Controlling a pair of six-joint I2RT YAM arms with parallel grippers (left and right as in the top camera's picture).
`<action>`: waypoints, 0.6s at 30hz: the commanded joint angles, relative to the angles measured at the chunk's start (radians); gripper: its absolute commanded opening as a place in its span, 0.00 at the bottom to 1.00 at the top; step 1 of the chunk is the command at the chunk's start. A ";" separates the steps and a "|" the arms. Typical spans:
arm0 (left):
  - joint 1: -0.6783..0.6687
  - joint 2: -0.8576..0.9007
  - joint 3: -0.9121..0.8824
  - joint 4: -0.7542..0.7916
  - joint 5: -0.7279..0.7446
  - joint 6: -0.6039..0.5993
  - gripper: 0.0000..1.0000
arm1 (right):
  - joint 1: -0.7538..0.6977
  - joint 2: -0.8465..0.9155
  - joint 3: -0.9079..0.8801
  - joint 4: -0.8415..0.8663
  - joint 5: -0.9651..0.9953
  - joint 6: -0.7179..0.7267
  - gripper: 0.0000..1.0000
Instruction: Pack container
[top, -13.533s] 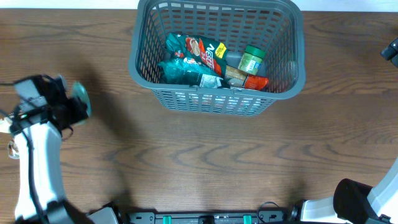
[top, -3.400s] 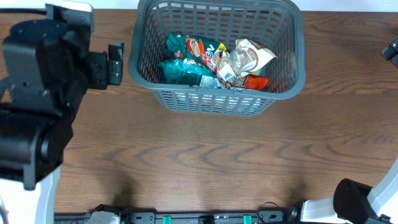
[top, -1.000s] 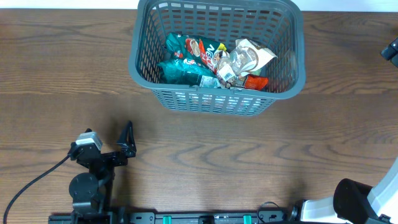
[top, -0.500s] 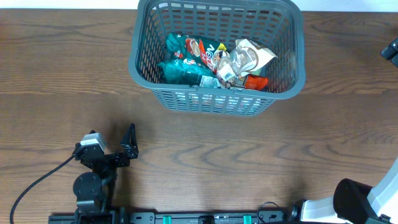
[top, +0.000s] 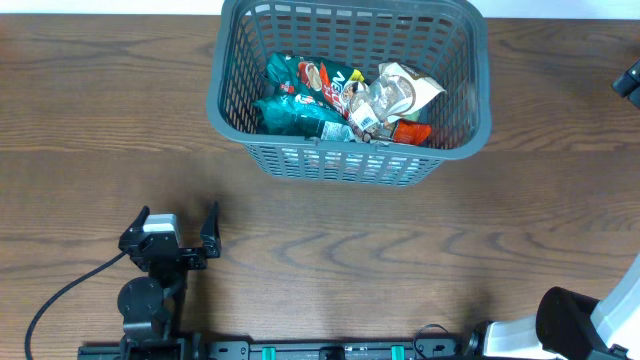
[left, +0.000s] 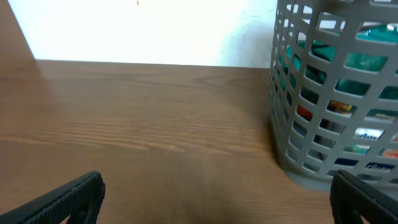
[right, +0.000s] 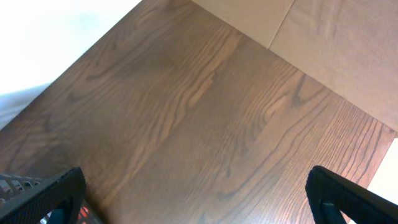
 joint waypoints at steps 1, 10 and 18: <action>0.006 -0.008 -0.029 -0.001 0.010 0.080 0.99 | -0.004 -0.001 -0.001 -0.001 0.009 0.011 0.99; 0.006 -0.006 -0.029 -0.001 0.010 0.101 0.99 | -0.004 -0.001 -0.001 -0.001 0.008 0.011 0.99; 0.006 -0.006 -0.029 -0.001 0.010 0.101 0.99 | -0.004 -0.001 -0.001 -0.001 0.009 0.011 0.99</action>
